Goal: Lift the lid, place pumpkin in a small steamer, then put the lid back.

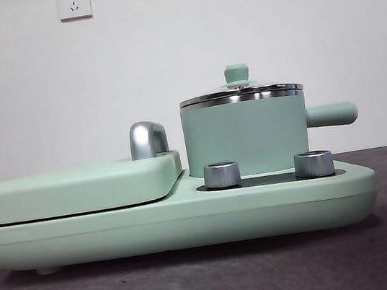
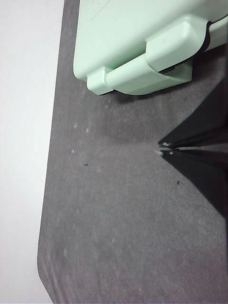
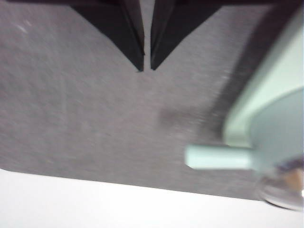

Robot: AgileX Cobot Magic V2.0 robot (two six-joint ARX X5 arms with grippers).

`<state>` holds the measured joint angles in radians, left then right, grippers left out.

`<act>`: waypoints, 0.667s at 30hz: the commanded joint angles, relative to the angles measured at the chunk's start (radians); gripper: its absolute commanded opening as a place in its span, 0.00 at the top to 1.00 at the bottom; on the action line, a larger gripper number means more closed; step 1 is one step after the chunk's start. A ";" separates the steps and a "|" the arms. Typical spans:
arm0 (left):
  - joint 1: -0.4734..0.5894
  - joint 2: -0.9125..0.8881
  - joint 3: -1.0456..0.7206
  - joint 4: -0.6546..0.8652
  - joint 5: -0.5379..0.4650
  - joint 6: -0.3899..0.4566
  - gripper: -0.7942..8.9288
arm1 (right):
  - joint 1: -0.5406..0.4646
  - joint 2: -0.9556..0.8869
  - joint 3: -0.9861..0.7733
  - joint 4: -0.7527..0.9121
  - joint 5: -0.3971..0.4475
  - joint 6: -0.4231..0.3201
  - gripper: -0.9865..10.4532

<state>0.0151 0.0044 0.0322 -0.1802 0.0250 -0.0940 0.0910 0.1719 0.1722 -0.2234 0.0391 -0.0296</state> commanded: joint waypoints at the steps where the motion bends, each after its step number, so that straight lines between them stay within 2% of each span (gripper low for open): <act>1: 0.000 -0.001 -0.019 -0.006 0.001 -0.003 0.91 | -0.026 -0.068 -0.045 0.010 0.003 0.000 0.90; 8: 0.000 -0.001 -0.019 -0.006 0.001 -0.003 0.91 | -0.043 -0.171 -0.108 0.015 0.008 0.001 0.90; 13: 0.000 -0.001 -0.019 -0.007 0.001 -0.003 0.91 | -0.043 -0.168 -0.157 0.034 0.012 0.045 0.90; 20: 0.000 -0.001 -0.019 -0.006 0.001 -0.003 0.91 | -0.048 -0.168 -0.160 0.089 0.014 0.055 0.90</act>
<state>0.0154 0.0044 0.0322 -0.1806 0.0250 -0.0944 0.0444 0.0059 0.0166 -0.1463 0.0498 0.0074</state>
